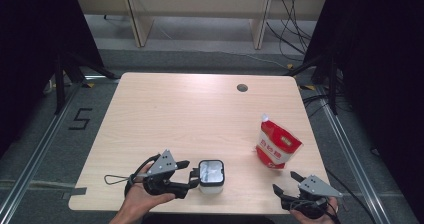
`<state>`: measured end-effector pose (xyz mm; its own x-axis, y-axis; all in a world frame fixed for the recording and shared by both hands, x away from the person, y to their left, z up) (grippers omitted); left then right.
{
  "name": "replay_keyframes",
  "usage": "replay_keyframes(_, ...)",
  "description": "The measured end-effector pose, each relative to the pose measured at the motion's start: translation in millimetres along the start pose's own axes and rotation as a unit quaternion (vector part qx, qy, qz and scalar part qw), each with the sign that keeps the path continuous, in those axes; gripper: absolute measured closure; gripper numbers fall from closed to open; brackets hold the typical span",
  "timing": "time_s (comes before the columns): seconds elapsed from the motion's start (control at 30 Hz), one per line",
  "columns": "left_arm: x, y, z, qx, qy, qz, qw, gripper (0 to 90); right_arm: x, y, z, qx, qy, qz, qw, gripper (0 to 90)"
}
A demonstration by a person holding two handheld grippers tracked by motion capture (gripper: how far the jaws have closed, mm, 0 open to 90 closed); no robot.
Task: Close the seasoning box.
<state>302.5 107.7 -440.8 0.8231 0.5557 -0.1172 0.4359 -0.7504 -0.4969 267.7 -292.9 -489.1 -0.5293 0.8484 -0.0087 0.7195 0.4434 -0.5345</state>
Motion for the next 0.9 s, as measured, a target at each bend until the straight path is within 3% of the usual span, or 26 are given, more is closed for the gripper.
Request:
replay_keyframes(0.07, 2.5, -2.0, 4.0, 0.001, 0.005, -0.001, 1.0, 31.6, 0.1, 0.0, 0.0, 0.001, -0.001, 0.0, 1.0, 25.4)
replay_keyframes(0.27, 8.9, -9.4, 19.9, 0.013, -0.008, -0.012, 0.9998, 28.4, -0.2, -0.1, 0.1, 0.001, -0.002, 0.002, 1.0, 25.2)
replay_keyframes(0.3, 10.7, -10.2, 22.7, 0.012, -0.004, -0.013, 0.9998, 28.0, 3.6, -1.5, 0.6, 0.011, 0.021, 0.005, 0.9997, 25.1)
replay_keyframes(0.37, 12.1, -12.4, 28.0, 0.013, -0.008, -0.016, 0.9998, 26.4, 3.1, -0.8, 0.6, 0.009, 0.016, 0.003, 0.9998, 24.9)
replay_keyframes(0.4, 11.3, -13.1, 30.7, 0.009, -0.018, -0.02, 0.9996, 25.9, 0.1, 0.2, 0.5, 0.005, 0.0, 0.003, 1.0, 24.8)
replay_keyframes(0.43, 11.2, -13.9, 32.2, 0.011, -0.021, -0.023, 0.9995, 25.4, 0.3, 0.2, 0.3, 0.003, 0.003, -0.001, 1.0, 24.7)
replay_keyframes(0.57, 11.5, -15.6, 38.3, 0.016, -0.003, -0.022, 0.9996, 23.6, 0.5, 0.0, 0.5, 0.007, 0.002, 0.003, 1.0, 24.6)
replay_keyframes(0.7, 7.6, -14.4, 43.6, 0.018, -0.005, -0.019, 0.9996, 22.0, 0.4, 0.5, 0.5, 0.007, -0.001, 0.0, 1.0, 24.4)
replay_keyframes(0.73, 8.7, -16.1, 44.8, 0.03, 0.012, -0.026, 0.9992, 21.7, 0.4, 0.7, 0.5, 0.006, -0.001, -0.002, 1.0, 24.2)
replay_keyframes(0.77, 6.5, -14.3, 47.4, 0.023, 0.006, -0.022, 0.9995, 21.5, 0.7, 0.6, 0.6, 0.008, 0.001, -0.001, 1.0, 24.1)
replay_keyframes(0.8, 7.0, -13.3, 49.0, 0.02, 0.015, -0.022, 0.9994, 21.1, 0.3, 1.0, 0.6, 0.011, -0.002, -0.004, 0.9999, 23.9)
replay_keyframes(0.83, 4.1, -13.4, 52.0, 0.035, -0.002, -0.026, 0.9991, 20.5, 4.2, 0.1, 1.3, 0.017, 0.02, -0.001, 0.9996, 23.3)
replay_keyframes(0.9, 1.7, -10.9, 56.7, 0.032, -0.006, -0.022, 0.9992, 19.8, 0.5, 2.3, 1.3, 0.015, -0.001, -0.011, 0.9998, 21.1)
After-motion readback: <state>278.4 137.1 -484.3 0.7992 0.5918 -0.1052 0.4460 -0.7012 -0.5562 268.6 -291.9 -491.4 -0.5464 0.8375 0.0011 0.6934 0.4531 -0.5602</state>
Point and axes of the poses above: each handheld gripper's, and its own axes: y roughly forward along the jaws, z roughly out of its underside, x roughly to its left, the point moved 1 cm from there along y, roughly forward along the jaws
